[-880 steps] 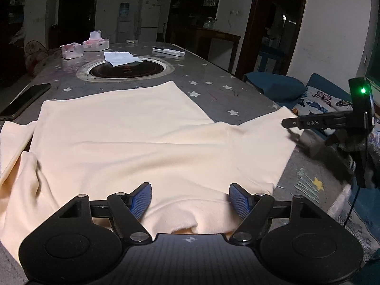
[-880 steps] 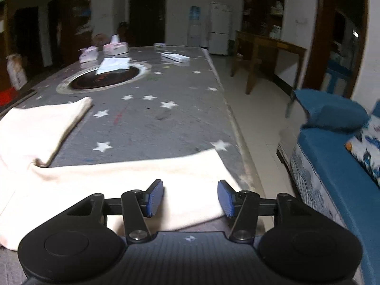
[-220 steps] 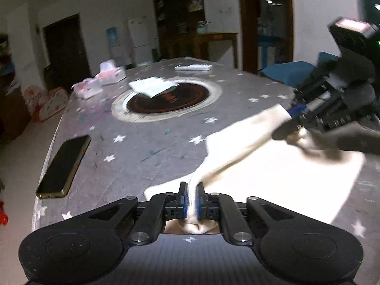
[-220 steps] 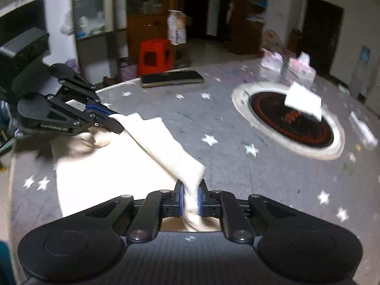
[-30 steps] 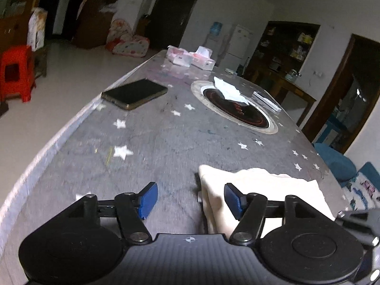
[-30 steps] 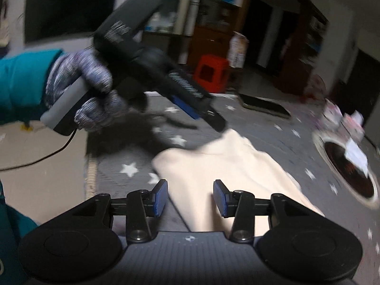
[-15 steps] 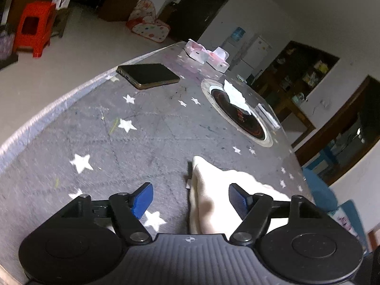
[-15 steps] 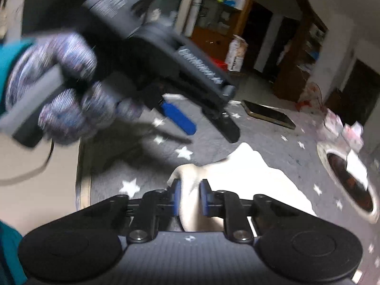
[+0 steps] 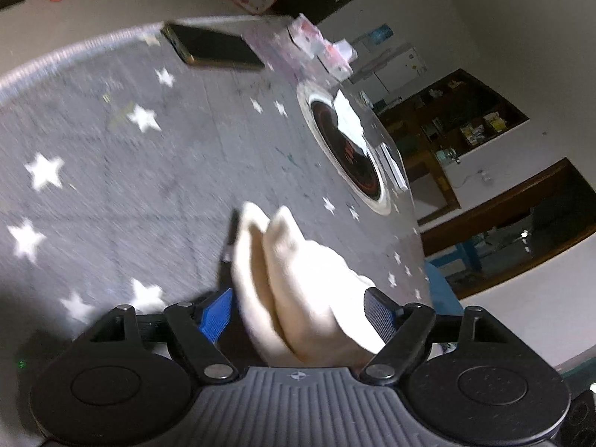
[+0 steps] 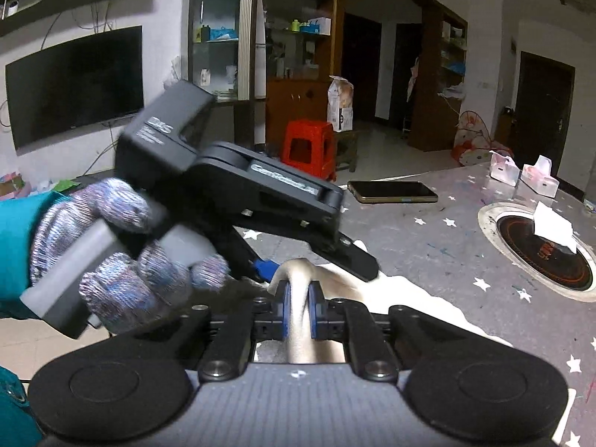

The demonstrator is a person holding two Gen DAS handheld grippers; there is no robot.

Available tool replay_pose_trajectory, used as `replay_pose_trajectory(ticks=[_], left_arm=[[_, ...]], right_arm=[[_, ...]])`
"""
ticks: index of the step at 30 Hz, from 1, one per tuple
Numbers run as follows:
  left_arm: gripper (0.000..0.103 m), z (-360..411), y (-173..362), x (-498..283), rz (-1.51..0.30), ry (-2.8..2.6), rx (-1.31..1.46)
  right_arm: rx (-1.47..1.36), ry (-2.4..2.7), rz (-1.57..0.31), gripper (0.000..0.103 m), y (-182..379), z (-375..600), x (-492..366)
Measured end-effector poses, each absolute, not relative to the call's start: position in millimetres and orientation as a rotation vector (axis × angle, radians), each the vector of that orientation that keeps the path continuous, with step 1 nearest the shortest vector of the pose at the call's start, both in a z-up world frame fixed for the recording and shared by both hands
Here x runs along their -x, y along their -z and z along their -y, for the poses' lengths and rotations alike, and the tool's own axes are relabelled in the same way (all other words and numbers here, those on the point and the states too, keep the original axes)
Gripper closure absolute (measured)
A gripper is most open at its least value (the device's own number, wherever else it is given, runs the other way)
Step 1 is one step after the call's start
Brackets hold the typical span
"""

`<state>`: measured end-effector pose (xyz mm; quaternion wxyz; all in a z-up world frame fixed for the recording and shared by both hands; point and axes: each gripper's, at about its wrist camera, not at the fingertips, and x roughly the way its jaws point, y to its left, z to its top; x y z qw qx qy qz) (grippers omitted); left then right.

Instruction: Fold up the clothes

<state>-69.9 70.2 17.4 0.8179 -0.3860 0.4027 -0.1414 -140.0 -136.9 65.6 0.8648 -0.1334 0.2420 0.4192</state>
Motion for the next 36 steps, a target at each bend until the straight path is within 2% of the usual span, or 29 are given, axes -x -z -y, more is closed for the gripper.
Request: replay_pose_trajectory(ticks=[1, 4, 6, 8, 9, 15, 22, 25, 26, 31, 36], left_arm=[[0.027, -68.8, -14.9, 68.2, -0.869, 0.306, 0.831], [0.045, -66.7, -8.0, 65.3, -0.894, 0.323, 0.859], [0.068, -65.7, -3.4, 63.9, -0.909, 0.332, 0.874], [0.078, -66.1, 0.5, 64.0, -0.92, 0.326, 0.871], [0.079, -66.8, 2.0, 64.2, -0.922, 0.325, 0.872], [0.081, -66.8, 1.4, 65.5, -0.919, 0.329, 0.85], [0.081, -61.7, -5.3, 65.2, -0.915, 0.318, 0.777], [0.081, -59.5, -8.2, 63.8, -0.916, 0.312, 0.746], [0.081, -58.6, -9.4, 63.0, -0.916, 0.309, 0.732], [0.081, -56.0, -12.6, 57.9, -0.919, 0.303, 0.693], [0.081, -52.5, -15.3, 51.4, -0.923, 0.301, 0.652]], right_arm=[[0.277, -0.883, -0.507, 0.095, -65.2, 137.2, 140.8], [0.268, -0.896, -0.507, 0.095, -63.6, 137.9, 144.0], [0.267, -0.904, -0.511, 0.095, -61.7, 138.1, 144.3], [0.256, -0.912, -0.523, 0.093, -60.4, 139.4, 143.7], [0.248, -0.914, -0.526, 0.093, -60.2, 140.7, 144.1], [0.199, -0.834, -0.535, 0.088, -59.9, 172.6, 144.8], [0.147, -0.523, -0.605, 0.074, -44.9, 245.8, 117.1], [0.082, -0.414, -0.629, 0.072, -36.7, 276.1, 98.8], [0.059, -0.385, -0.636, 0.067, -33.9, 285.2, 92.5], [-0.067, -0.329, -0.686, 0.057, -18.0, 320.9, 74.6], [-0.144, -0.359, -0.683, 0.057, -12.1, 327.1, 72.8]])
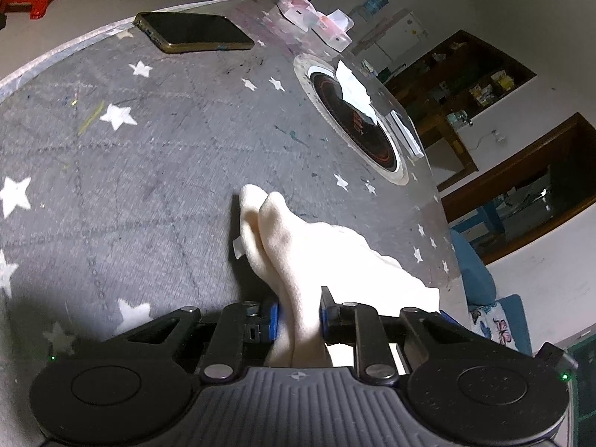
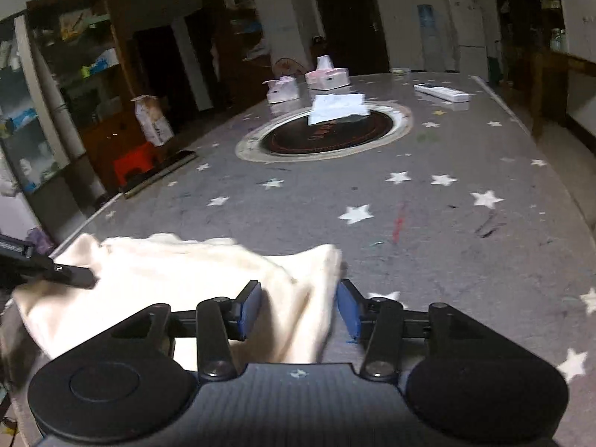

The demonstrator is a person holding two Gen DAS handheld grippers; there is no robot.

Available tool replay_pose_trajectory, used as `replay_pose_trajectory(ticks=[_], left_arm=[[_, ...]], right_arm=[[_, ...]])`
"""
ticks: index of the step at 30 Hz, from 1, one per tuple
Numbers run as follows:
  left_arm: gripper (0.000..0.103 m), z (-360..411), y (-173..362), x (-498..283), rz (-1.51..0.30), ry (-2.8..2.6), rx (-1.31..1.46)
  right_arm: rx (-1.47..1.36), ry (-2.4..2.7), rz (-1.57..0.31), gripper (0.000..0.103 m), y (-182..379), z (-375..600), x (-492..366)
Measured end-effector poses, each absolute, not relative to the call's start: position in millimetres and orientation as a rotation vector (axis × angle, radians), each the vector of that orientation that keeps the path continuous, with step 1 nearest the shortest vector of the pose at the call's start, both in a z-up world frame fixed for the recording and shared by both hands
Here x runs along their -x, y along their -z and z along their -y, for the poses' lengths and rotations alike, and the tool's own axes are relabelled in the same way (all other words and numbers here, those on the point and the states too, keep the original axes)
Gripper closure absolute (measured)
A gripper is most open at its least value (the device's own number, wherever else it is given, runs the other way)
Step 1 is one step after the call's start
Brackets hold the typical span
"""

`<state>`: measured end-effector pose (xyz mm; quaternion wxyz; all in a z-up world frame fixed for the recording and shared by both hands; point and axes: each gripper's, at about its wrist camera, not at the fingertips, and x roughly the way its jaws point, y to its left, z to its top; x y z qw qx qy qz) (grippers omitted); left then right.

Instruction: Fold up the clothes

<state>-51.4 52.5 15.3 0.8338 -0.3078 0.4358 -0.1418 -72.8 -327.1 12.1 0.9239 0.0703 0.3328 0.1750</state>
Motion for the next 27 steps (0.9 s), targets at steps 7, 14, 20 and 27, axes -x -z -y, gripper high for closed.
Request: replay_pose_trajectory(ticks=[7, 14, 20, 27], left_arm=[[0.083, -40.9, -29.8, 41.4, -0.907, 0.332, 0.557], [0.085, -1.7, -52.5, 21.9, -0.863, 0.436, 0.47], [0.085, 52.2, -57.2, -3.4, -0.867, 0.529, 0.403], [0.085, 107.8, -53.7, -28.9, -0.899, 0.614, 0.356]], right_arm=[[-0.118, -0.375, -0.644, 0.09, -26.0, 316.0, 83.6], [-0.068, -0.308, -0.552, 0.091, -60.5, 336.3, 100.6], [-0.024, -0.194, -0.517, 0.091, -77.4, 368.6, 108.2], [0.009, -0.083, -0.517, 0.091, -82.3, 405.8, 107.8]])
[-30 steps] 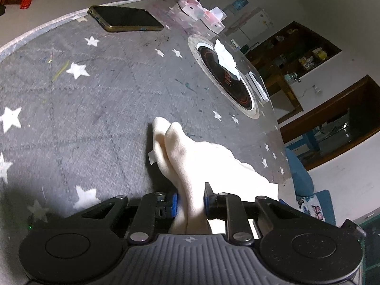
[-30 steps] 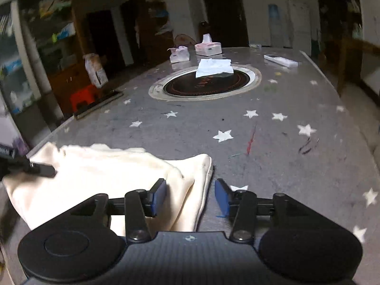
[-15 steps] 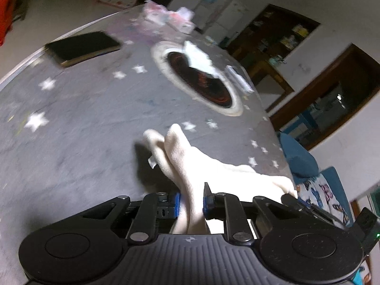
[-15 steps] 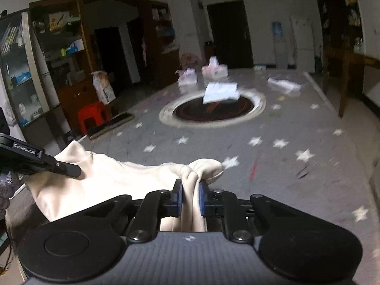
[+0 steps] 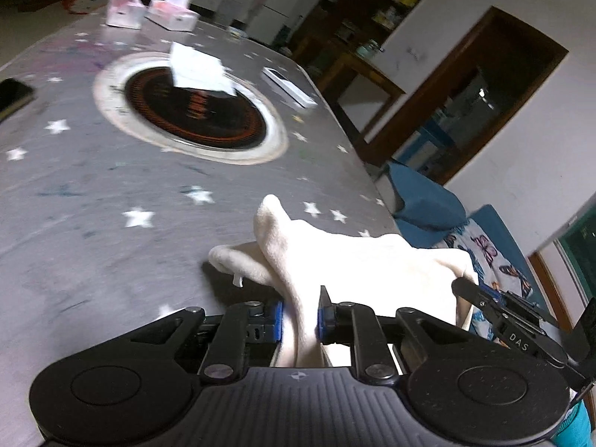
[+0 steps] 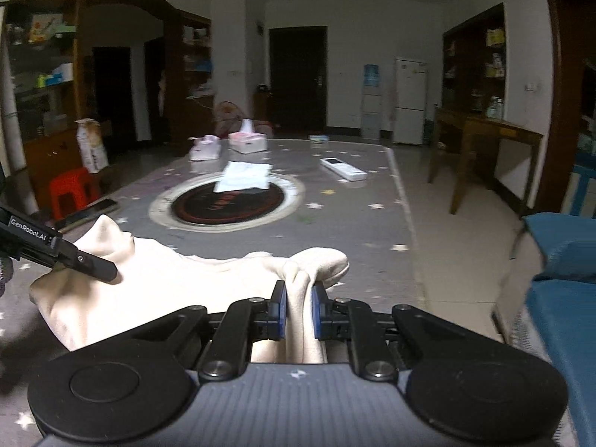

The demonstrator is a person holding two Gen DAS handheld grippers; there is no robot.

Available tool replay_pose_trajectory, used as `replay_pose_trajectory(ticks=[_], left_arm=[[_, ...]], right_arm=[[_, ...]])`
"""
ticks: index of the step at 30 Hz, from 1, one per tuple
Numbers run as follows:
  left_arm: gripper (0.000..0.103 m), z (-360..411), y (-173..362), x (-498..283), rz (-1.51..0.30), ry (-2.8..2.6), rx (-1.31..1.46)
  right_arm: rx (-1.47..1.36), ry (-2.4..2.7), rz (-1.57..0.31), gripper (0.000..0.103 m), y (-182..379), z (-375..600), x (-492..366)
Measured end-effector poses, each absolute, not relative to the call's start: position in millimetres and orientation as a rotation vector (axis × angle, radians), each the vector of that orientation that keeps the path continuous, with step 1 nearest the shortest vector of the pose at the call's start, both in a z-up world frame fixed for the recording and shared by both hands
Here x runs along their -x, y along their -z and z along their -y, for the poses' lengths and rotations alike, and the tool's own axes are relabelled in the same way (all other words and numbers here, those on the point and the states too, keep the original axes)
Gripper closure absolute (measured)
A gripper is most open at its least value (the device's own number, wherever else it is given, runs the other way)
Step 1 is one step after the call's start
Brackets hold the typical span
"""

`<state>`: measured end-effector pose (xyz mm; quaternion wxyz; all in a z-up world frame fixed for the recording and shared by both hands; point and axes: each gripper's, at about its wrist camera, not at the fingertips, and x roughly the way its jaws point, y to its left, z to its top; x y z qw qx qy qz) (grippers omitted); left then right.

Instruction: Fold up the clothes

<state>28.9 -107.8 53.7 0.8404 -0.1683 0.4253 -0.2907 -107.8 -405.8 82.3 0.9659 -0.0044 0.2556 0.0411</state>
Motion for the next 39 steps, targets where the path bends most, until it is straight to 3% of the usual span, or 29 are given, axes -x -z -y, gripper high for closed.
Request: replay_pose_trajectory(ticks=[16, 25, 35, 39], left_arm=[[0.084, 176.9, -35.6, -50.7, -0.92, 0.667, 0.229], [0.063, 165.1, -37.5, -53.0, -0.897, 0.6, 0.186], [0.076, 168.1, -51.3, -57.6, -0.814, 0.596, 0.16], [0.077, 179.6, -50.6, -60.4, -0.802, 0.619, 0.139]], right_arm=[[0.015, 0.058, -0.565, 0.091, -58.5, 455.0, 85.4], [0.027, 0.114, -0.607, 0.088, -45.5, 462.5, 75.5], [-0.004, 0.017, -0.654, 0.088, -33.8, 448.9, 50.8], [-0.033, -0.005, -0.669, 0.088, -28.2, 446.5, 39.9]])
